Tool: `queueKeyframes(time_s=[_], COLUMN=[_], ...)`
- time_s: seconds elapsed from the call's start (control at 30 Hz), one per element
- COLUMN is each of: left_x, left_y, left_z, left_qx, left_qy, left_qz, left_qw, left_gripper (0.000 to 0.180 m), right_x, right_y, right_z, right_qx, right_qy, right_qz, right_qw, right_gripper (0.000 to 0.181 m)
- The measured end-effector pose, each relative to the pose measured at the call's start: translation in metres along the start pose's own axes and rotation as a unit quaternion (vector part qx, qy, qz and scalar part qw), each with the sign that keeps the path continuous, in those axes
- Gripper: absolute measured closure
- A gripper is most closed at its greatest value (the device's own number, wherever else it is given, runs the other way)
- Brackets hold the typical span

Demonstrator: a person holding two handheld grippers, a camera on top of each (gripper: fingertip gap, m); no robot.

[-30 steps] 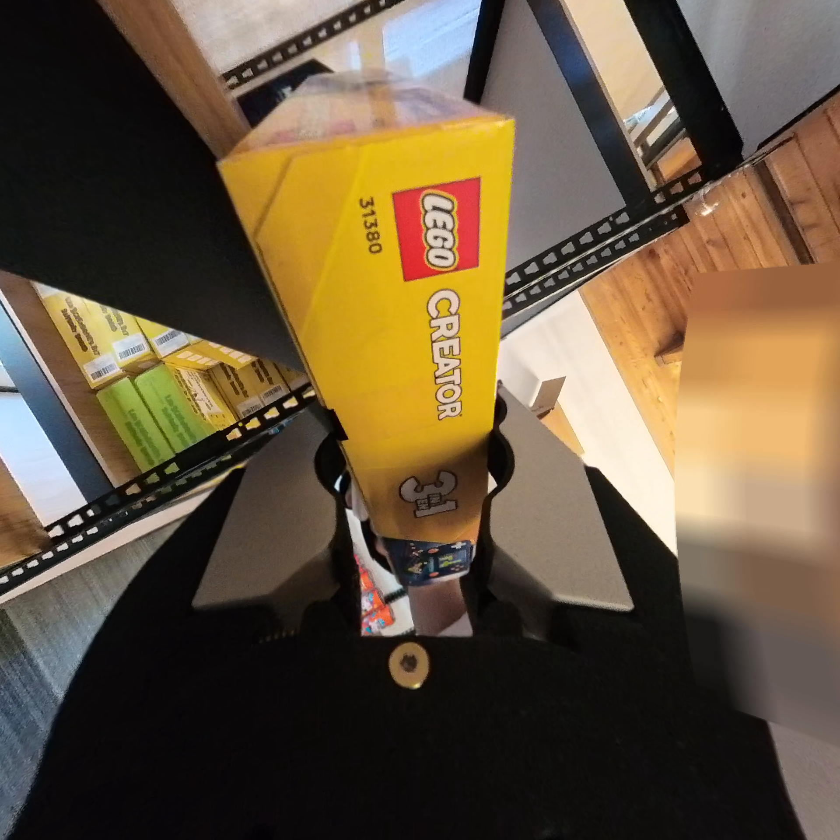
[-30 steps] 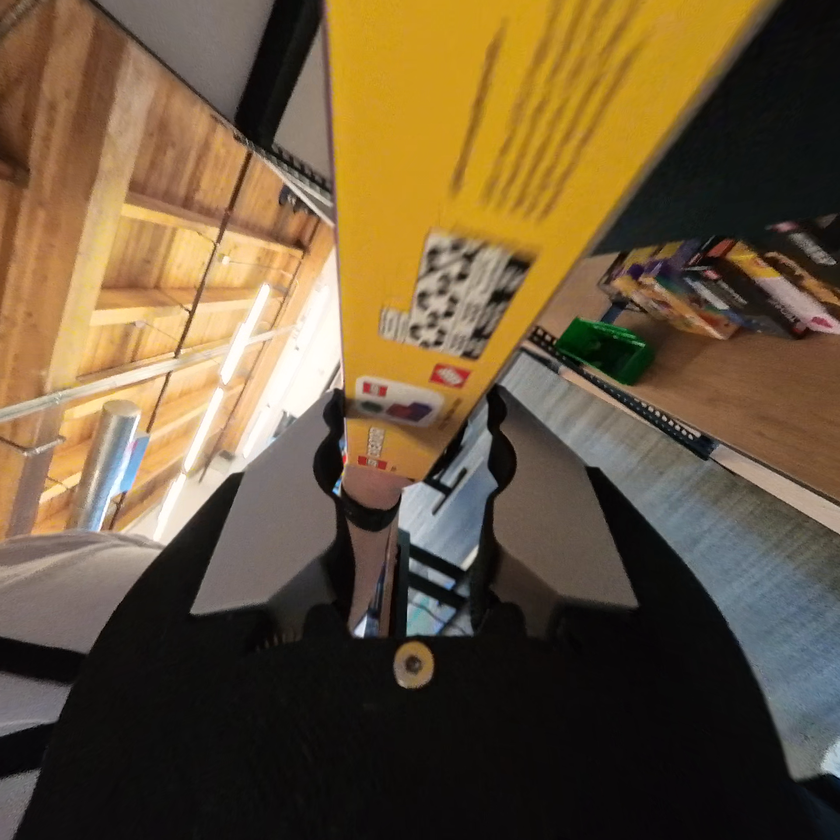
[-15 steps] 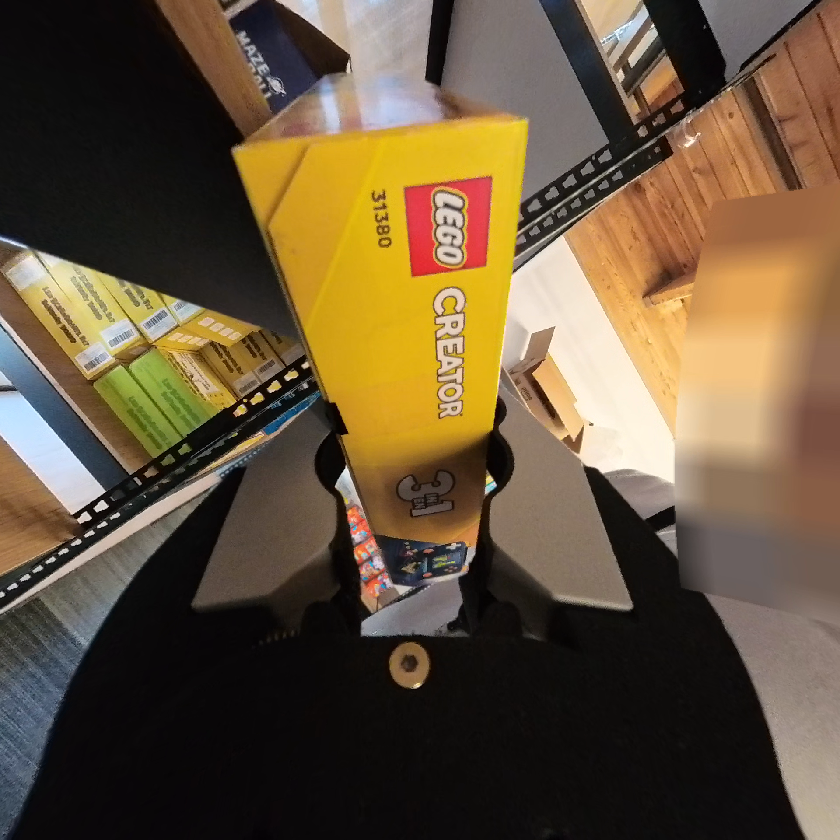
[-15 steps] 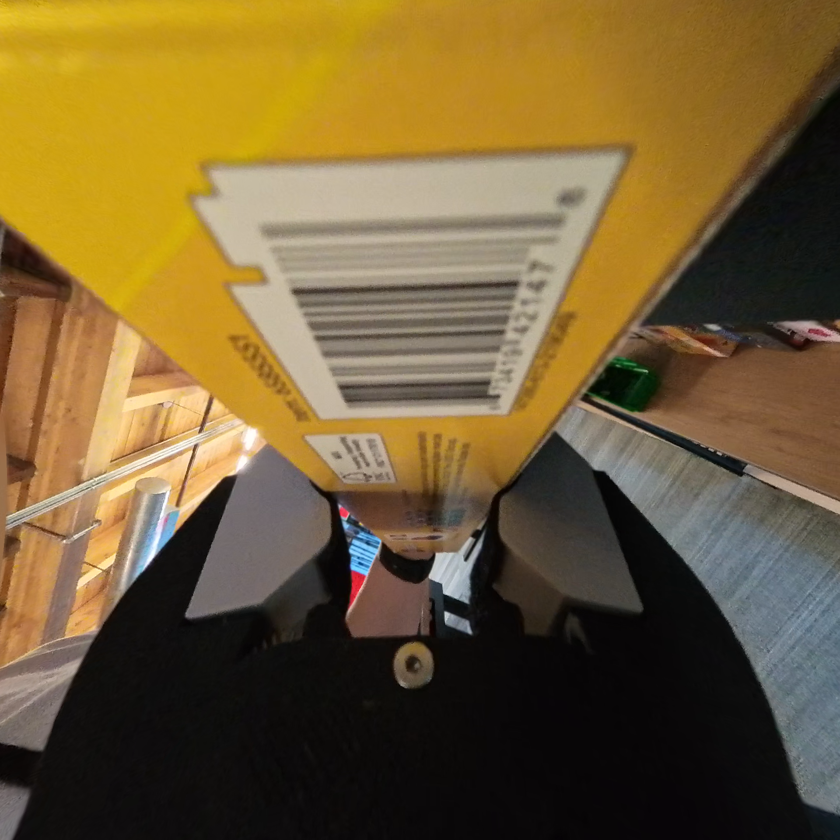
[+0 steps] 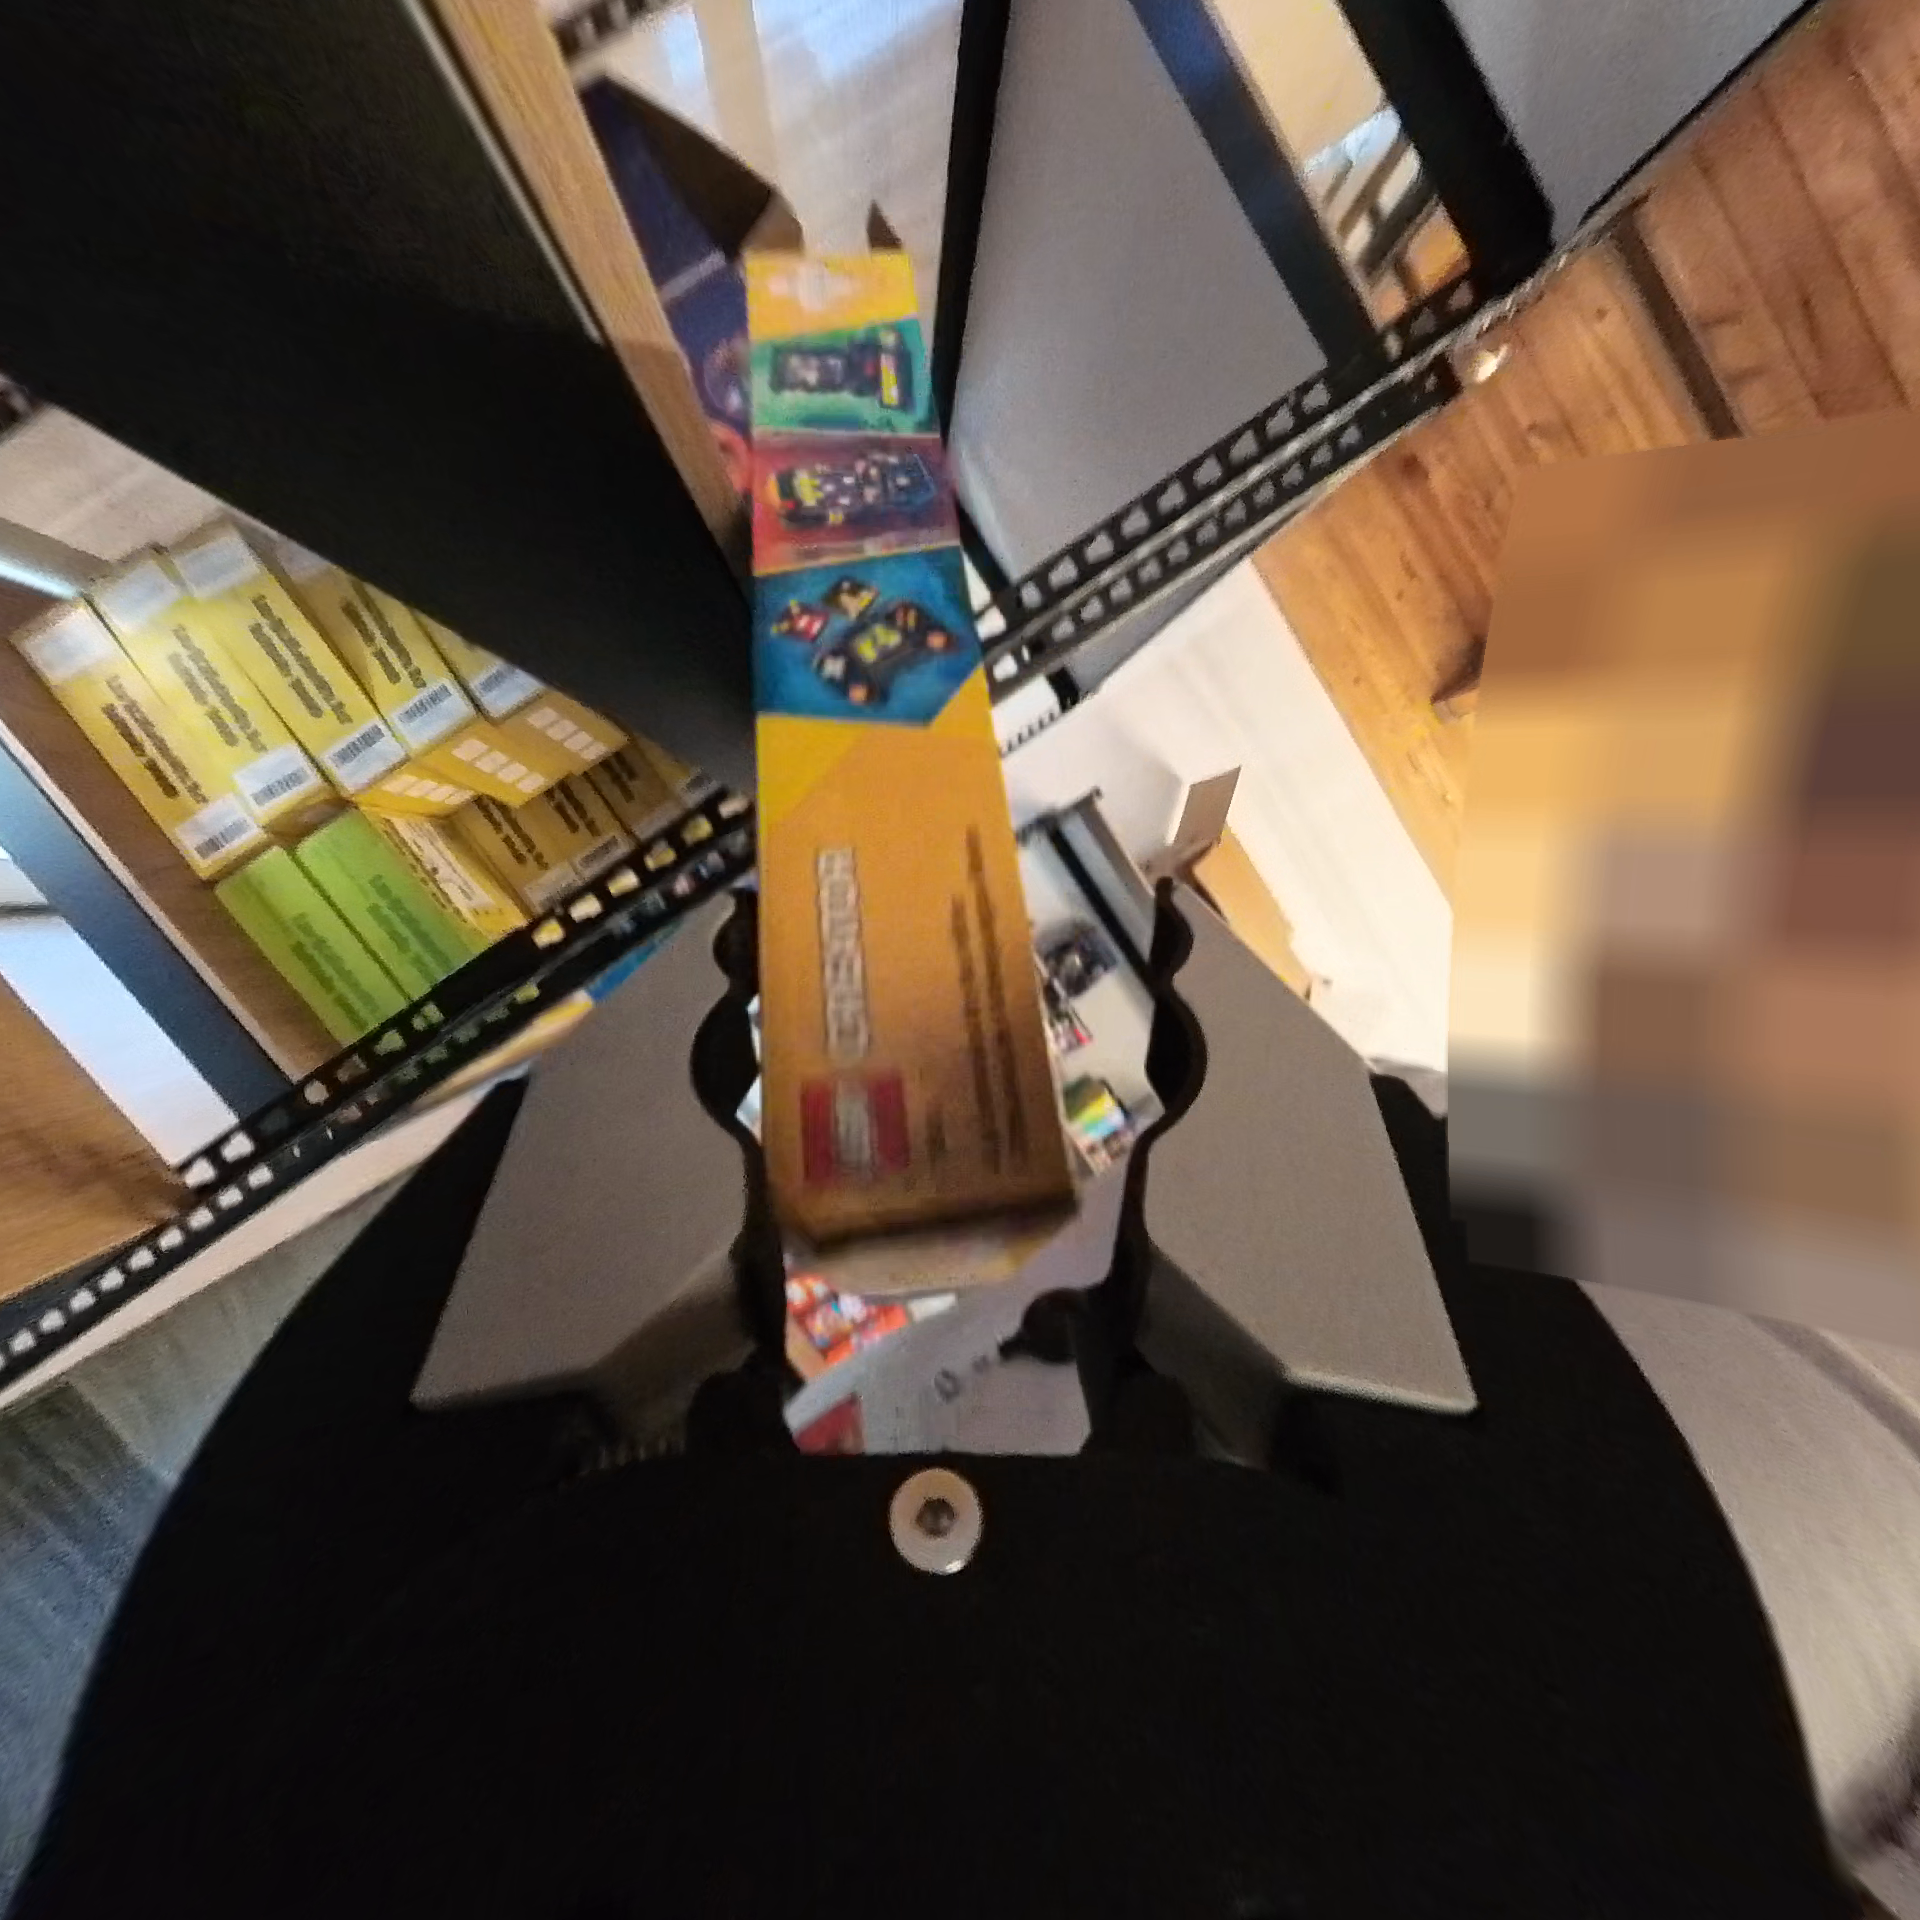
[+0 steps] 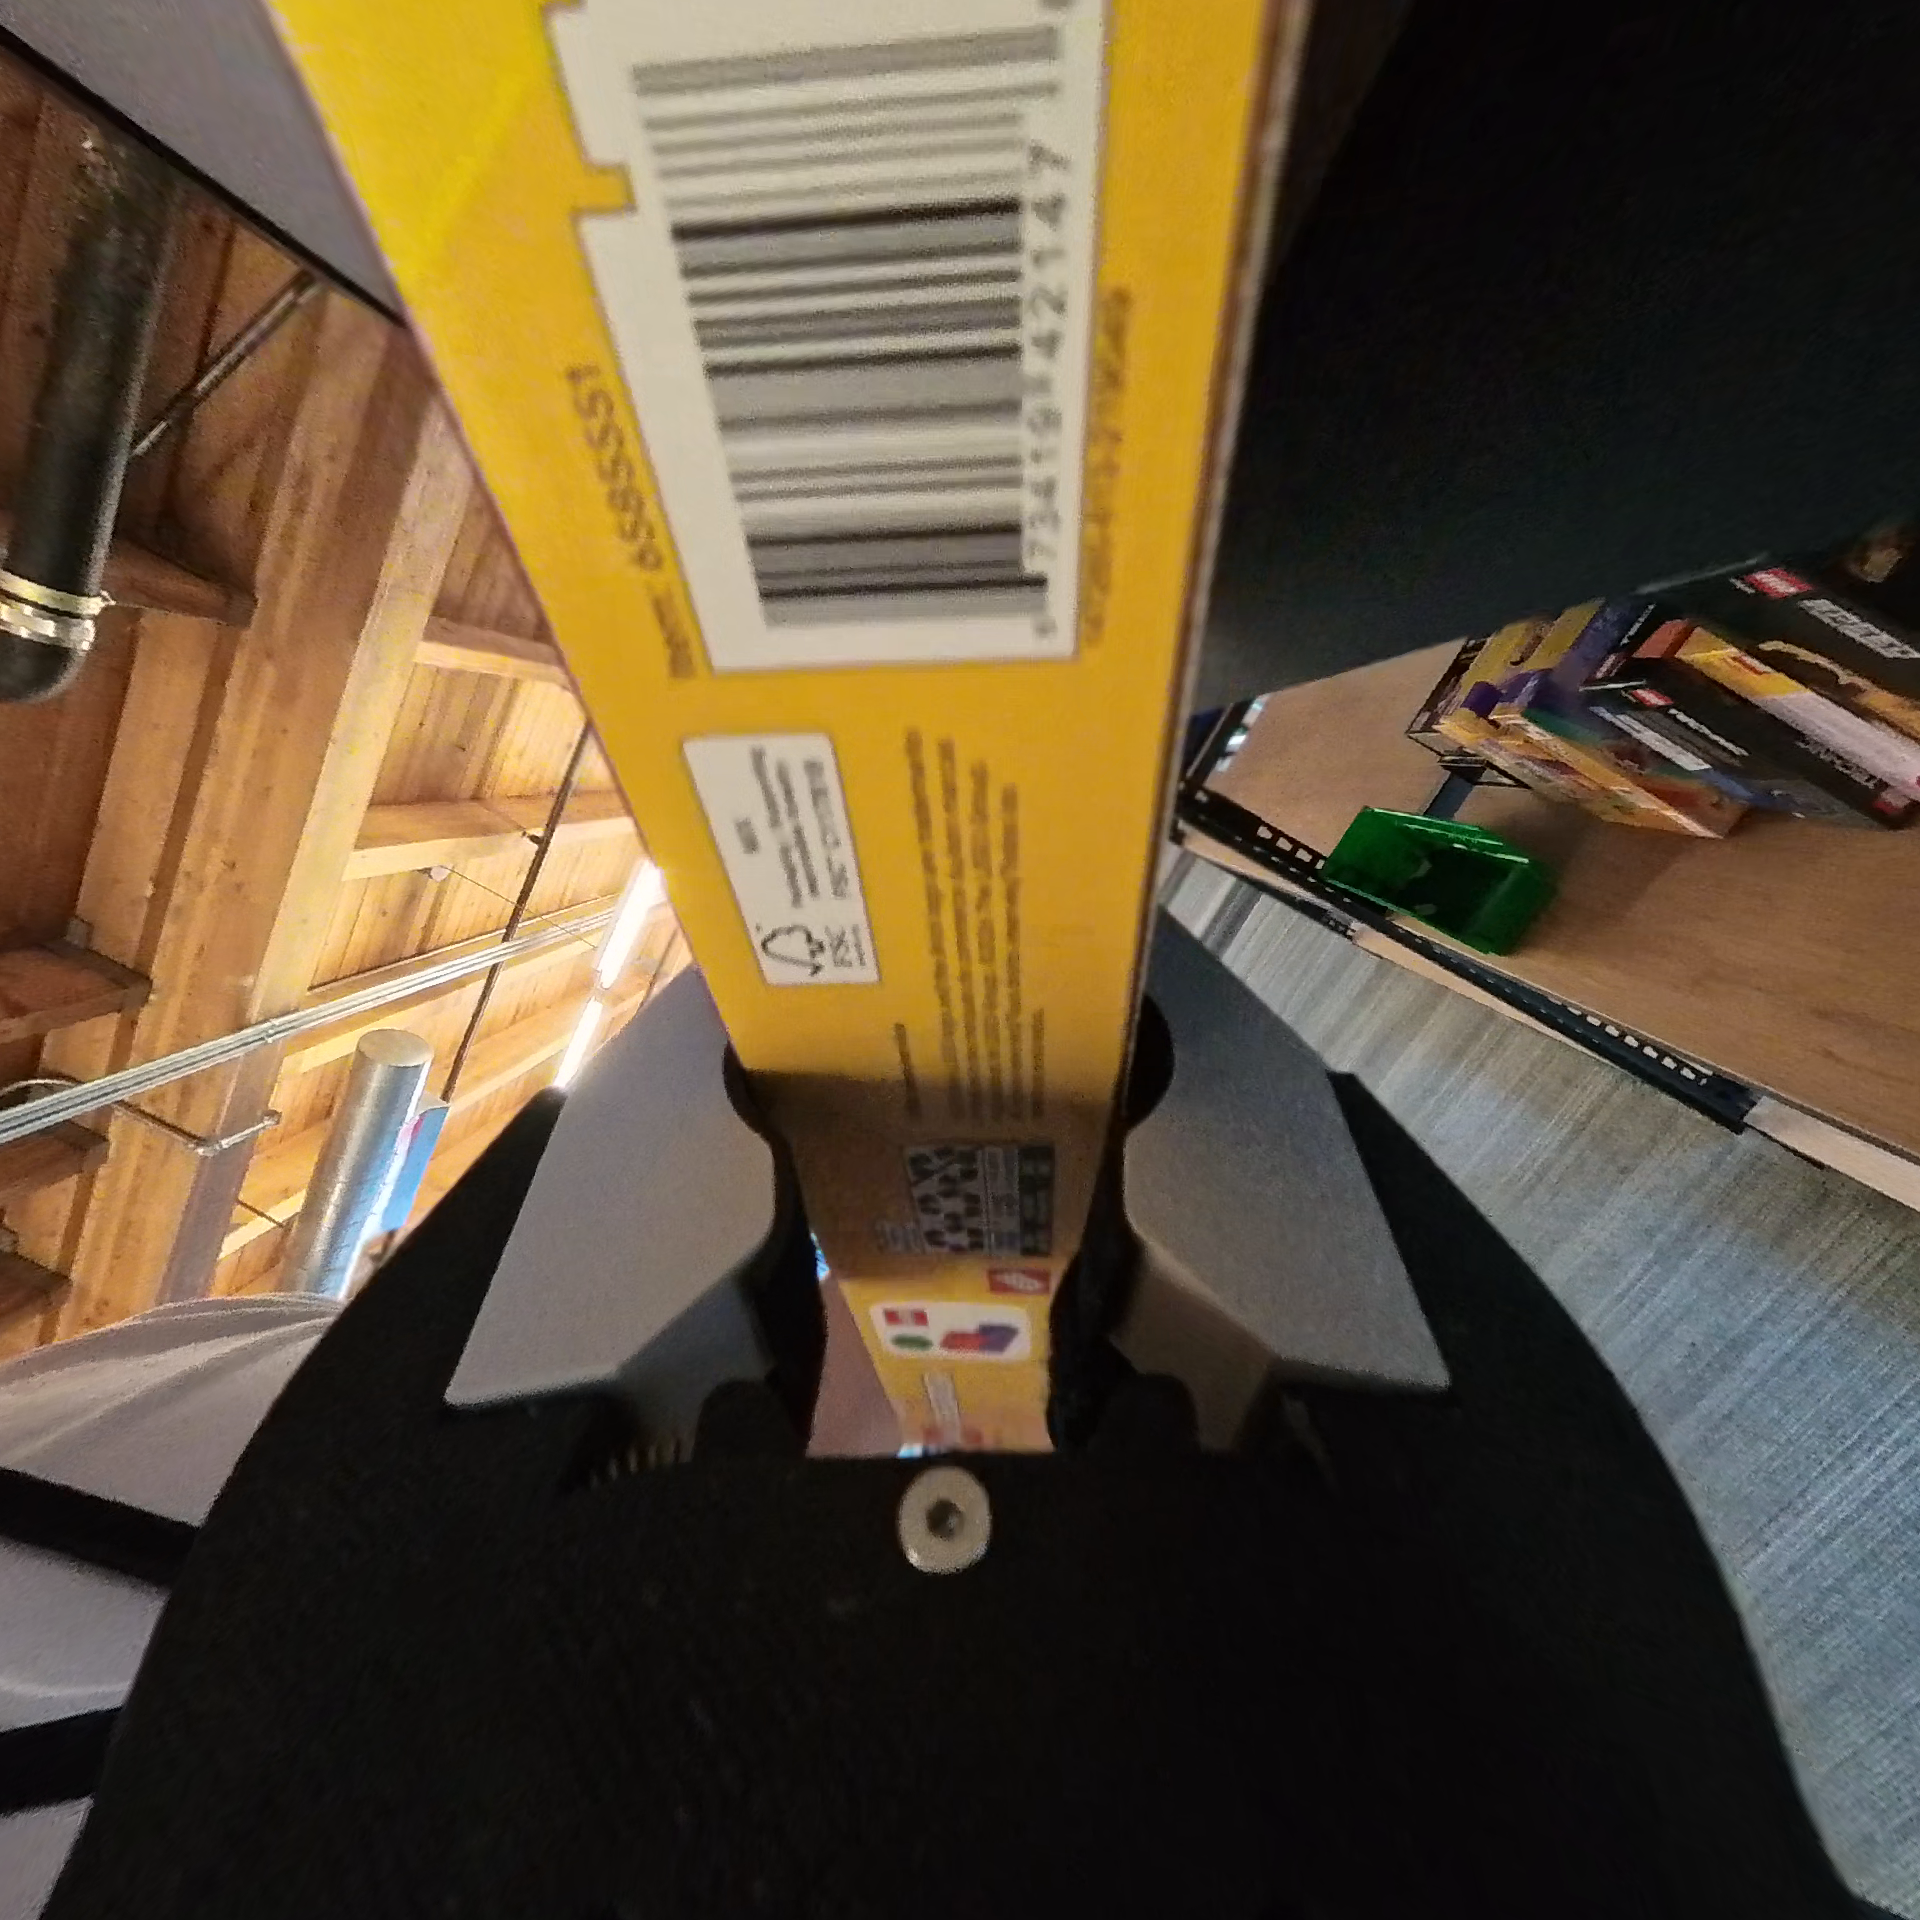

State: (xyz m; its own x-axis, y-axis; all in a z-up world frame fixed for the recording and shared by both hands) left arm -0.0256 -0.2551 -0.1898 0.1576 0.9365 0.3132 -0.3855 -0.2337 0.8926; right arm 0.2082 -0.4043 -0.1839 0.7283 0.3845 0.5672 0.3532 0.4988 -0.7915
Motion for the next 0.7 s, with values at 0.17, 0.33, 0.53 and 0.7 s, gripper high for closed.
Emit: queueKeyframes(time_s=[0.17, 0.33, 0.53, 0.7], left_x=[-0.028, -0.039, -0.04, -0.057], left_y=[-0.002, 0.012, 0.071, 0.088], left_z=[0.028, 0.046, 0.059, 0.058], left_qx=[0.023, 0.049, 0.069, 0.078], left_qy=[-0.203, -0.253, -0.292, -0.294], left_qz=[-0.028, 0.087, 0.364, 0.522], left_qw=[0.979, 0.962, 0.882, 0.797], left_gripper=[0.115, 0.117, 0.118, 0.118], right_x=[-0.012, -0.001, 0.012, 0.005], right_y=[-0.003, -0.027, -0.077, -0.105], right_z=[0.007, 0.011, 0.012, 0.007], right_qx=[0.026, 0.05, 0.123, 0.144], right_qy=[-0.062, -0.129, -0.234, -0.244], right_qz=[0.01, -0.116, -0.379, -0.547], right_qw=[0.998, 0.984, 0.887, 0.788], right_gripper=[0.124, 0.124, 0.122, 0.122])
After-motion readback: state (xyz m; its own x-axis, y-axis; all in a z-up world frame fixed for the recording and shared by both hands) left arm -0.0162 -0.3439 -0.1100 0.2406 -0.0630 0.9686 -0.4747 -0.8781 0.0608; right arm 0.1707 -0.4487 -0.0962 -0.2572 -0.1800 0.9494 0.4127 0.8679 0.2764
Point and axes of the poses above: each gripper's, where its closed fingertips meet, z out along the fingers, x out of its top, y = z × x across the jaws, the point moved 8 cm from there along -z, back along the fingers, and after that the axes turned 10 degrees about -z, right-handed, at the moved point
